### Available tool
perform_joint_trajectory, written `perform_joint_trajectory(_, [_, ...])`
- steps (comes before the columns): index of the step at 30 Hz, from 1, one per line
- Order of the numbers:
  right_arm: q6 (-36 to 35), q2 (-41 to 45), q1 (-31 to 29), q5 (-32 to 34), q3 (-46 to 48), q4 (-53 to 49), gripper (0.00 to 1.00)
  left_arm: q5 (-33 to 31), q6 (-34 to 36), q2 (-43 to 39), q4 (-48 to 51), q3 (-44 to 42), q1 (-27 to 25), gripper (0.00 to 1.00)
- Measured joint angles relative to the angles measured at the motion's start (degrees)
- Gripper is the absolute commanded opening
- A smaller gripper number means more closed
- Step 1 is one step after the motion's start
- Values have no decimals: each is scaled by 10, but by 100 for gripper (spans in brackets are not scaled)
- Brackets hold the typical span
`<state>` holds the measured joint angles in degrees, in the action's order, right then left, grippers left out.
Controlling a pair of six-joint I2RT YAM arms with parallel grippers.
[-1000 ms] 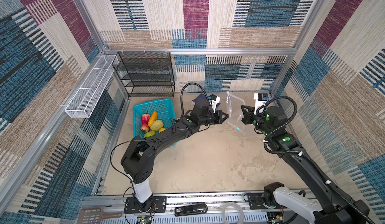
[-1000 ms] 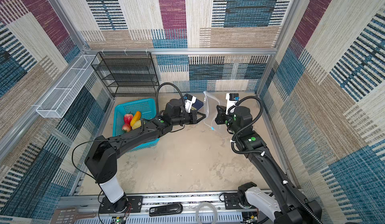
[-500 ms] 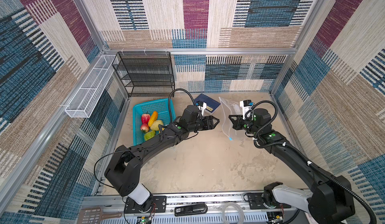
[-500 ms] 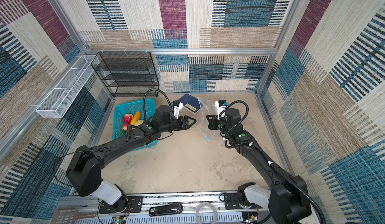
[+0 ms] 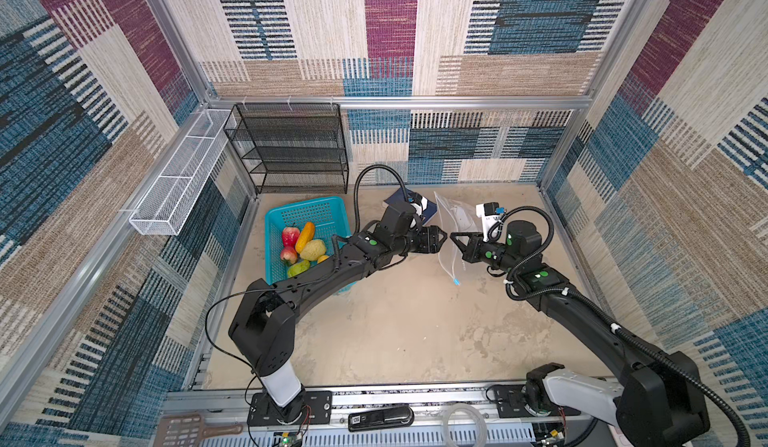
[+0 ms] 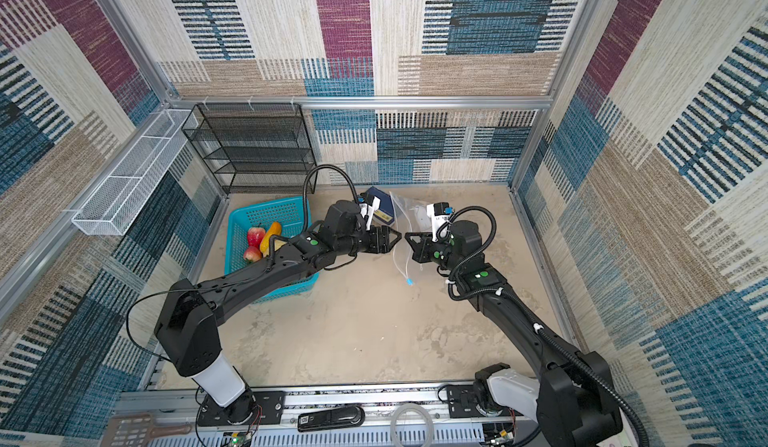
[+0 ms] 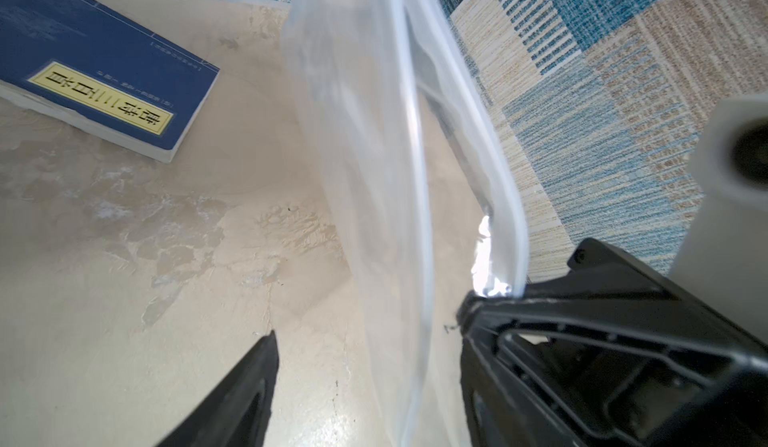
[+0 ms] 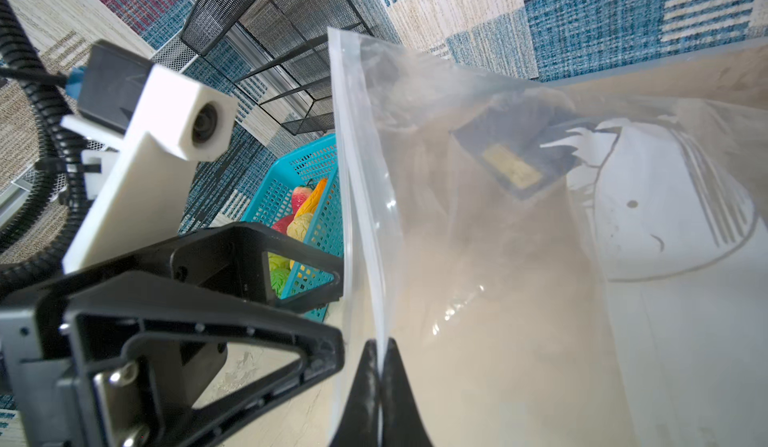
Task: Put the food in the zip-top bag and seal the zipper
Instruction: 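Pull the bag edges apart with both grippers to open the mouth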
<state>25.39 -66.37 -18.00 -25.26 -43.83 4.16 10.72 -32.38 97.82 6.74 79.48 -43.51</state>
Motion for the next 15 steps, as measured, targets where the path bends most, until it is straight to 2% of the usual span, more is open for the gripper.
perform_joint_trajectory(2, [2, -3, 0, 2, 0, 2, 0, 0, 2, 4, 2, 2, -5, 71])
perform_joint_trajectory(4, [3, -5, 0, 2, 0, 2, 0, 2, 2, 9, 4, 2, -6, 63])
perform_joint_trajectory(7, [5, -4, 0, 2, 0, 3, 0, -3, 10, 24, 13, 8, -5, 34])
perform_joint_trajectory(10, [5, 2, 0, 4, -5, 0, 0, -20, 22, 44, 28, 25, -5, 0])
perform_joint_trajectory(12, [0, 5, 0, 17, -17, -15, 0, -34, 32, 54, 41, 39, -5, 0])
perform_joint_trajectory(15, [-18, 9, 0, 70, -46, -58, 0, -51, 39, 57, 55, 49, -5, 0])
